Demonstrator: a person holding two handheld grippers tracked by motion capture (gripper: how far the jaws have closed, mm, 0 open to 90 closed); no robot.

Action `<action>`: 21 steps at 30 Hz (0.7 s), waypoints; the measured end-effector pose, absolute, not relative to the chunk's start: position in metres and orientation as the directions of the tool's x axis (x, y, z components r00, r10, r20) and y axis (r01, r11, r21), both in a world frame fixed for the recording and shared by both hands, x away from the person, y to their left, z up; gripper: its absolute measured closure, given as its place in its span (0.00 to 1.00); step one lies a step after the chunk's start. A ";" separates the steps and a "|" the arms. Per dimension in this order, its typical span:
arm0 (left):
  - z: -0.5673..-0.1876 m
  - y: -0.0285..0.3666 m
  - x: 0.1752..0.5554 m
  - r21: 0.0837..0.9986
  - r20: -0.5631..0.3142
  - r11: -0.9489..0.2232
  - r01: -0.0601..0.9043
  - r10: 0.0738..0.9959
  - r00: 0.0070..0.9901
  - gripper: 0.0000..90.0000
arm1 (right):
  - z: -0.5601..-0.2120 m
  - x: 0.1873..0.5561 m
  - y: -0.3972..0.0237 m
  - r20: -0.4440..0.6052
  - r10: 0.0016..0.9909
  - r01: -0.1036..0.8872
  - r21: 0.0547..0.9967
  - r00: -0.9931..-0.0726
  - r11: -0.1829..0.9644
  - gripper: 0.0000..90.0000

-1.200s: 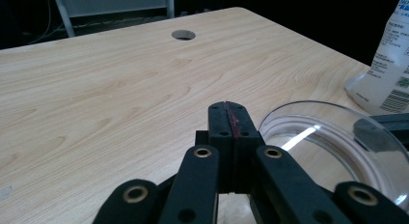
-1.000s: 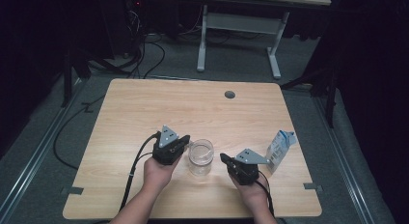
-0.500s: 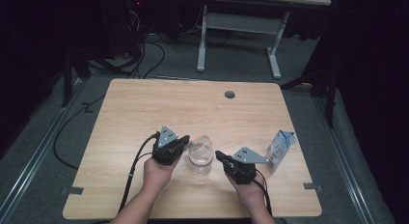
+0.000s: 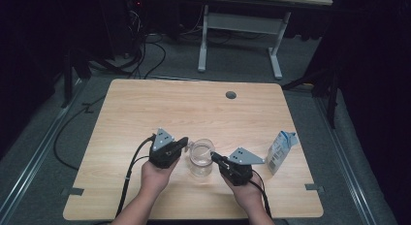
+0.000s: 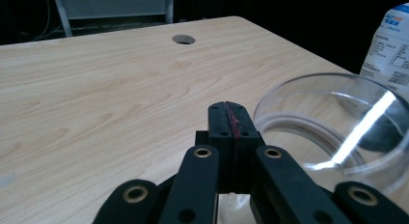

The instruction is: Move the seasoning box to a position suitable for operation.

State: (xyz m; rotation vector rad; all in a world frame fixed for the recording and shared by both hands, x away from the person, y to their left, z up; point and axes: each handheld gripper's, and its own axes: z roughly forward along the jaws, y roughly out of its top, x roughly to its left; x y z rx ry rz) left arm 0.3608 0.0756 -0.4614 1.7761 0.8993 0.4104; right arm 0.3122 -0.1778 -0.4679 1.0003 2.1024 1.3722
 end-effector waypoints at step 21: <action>-0.486 0.074 0.311 0.908 -0.217 -0.132 0.397 0.663 0.716 1.00 | -0.462 0.307 -0.178 0.019 0.767 0.320 0.915 -0.642 0.245 1.00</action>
